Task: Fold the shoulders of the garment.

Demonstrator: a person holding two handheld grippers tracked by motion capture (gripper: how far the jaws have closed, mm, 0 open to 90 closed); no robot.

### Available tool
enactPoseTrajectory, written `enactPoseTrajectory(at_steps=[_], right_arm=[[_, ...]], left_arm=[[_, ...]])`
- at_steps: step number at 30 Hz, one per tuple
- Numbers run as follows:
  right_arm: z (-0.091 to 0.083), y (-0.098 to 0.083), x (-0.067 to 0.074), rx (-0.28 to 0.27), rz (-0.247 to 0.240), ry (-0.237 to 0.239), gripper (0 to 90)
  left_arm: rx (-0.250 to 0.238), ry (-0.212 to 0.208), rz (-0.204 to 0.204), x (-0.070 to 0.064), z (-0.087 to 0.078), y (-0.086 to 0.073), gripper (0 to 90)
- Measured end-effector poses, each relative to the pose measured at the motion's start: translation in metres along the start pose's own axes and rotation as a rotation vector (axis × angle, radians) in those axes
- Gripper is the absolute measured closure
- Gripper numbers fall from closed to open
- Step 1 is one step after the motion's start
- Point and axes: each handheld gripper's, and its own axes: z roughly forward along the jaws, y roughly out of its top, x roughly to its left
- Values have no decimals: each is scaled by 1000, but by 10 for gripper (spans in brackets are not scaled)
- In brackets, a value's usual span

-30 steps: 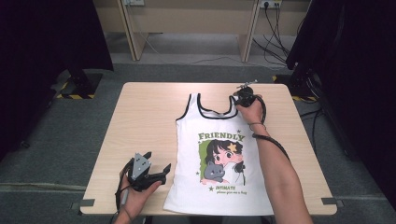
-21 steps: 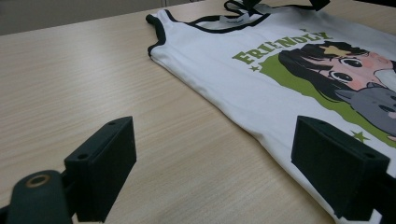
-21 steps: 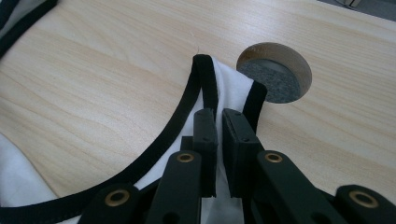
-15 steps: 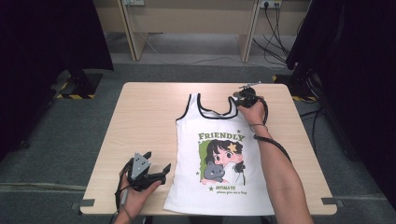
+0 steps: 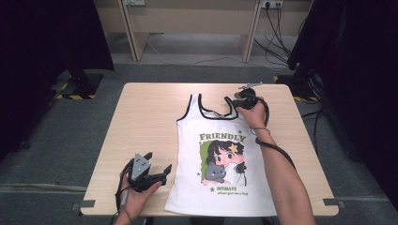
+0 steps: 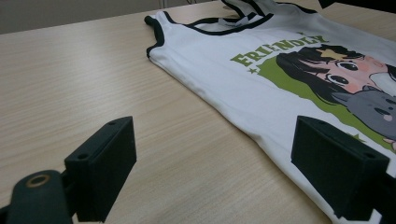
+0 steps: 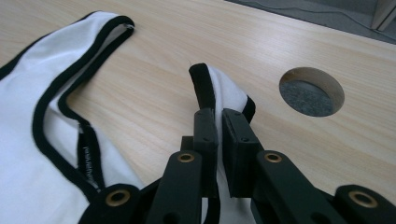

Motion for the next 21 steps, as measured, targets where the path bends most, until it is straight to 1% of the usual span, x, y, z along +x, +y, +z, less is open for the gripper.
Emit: enactPoseTrajectory(at_steps=[3, 5, 7, 11, 16, 21], right_arm=[[-6, -2, 5, -10, -14, 10, 847], [-10, -3, 10, -14, -38, 17, 848], [-13, -6, 14, -19, -51, 23, 847], [-20, -11, 23, -19, -74, 30, 847], [-32, -15, 34, -35, -104, 40, 846], [-40, -25, 43, -36, -134, 45, 845]], left_arm=[[-1, -2, -2, 0, 0, 0, 133], [-1, -5, -3, 0, 0, 0, 133], [-2, -7, -3, 0, 0, 0, 133], [-5, -11, 2, 0, 0, 0, 134], [-7, -16, 5, 0, 0, 0, 135], [-11, -20, 6, -1, -1, 0, 135]])
